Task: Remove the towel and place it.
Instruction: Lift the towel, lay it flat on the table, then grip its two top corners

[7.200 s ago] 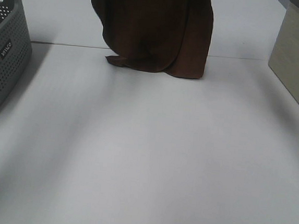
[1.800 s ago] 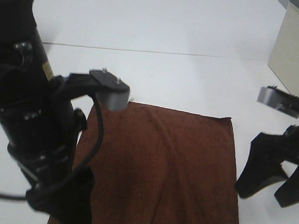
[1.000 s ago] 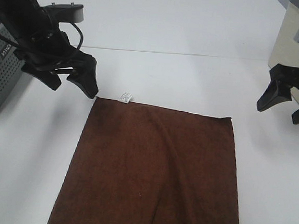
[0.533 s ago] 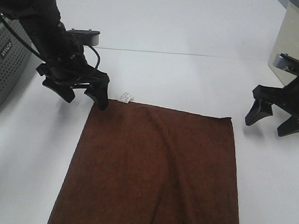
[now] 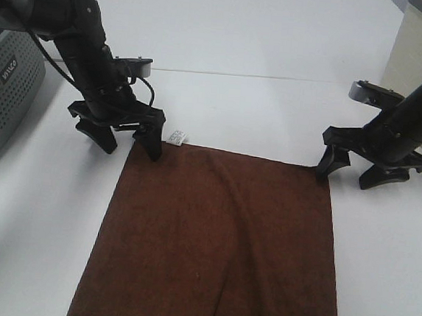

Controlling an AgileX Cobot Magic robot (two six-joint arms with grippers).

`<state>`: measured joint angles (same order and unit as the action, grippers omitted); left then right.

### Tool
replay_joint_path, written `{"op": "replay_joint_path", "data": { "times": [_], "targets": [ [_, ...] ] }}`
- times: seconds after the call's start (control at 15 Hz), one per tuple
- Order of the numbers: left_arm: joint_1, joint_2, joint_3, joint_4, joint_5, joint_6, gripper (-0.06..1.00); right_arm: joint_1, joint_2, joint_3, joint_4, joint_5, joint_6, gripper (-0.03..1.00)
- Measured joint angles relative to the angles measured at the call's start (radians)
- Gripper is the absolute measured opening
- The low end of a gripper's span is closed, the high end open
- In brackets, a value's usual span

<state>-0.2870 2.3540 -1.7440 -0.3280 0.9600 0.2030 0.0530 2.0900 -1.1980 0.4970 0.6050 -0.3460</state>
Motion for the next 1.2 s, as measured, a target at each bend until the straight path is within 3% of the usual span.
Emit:
{"op": "replay_joint_path", "data": {
  "times": [0.47, 0.67, 0.8, 0.93, 1.2],
  "targets": [
    [-0.038, 0.003, -0.002, -0.024, 0.042, 0.0, 0.83, 0.118, 0.034, -0.013, 0.051, -0.054, -0.009, 0.77],
    [-0.074, 0.005, -0.002, -0.046, 0.027, -0.019, 0.75, 0.147, 0.039, -0.014, 0.05, -0.069, -0.008, 0.73],
    [-0.075, 0.007, -0.002, -0.041, 0.026, -0.02, 0.64, 0.15, 0.04, -0.014, 0.049, -0.074, -0.004, 0.64],
    [-0.075, 0.012, -0.002, -0.02, 0.024, -0.02, 0.48, 0.151, 0.042, -0.014, 0.05, -0.077, 0.006, 0.43],
    [-0.075, 0.016, -0.002, -0.006, 0.024, -0.02, 0.23, 0.152, 0.051, -0.014, 0.057, -0.09, 0.009, 0.2]
  ]
}}
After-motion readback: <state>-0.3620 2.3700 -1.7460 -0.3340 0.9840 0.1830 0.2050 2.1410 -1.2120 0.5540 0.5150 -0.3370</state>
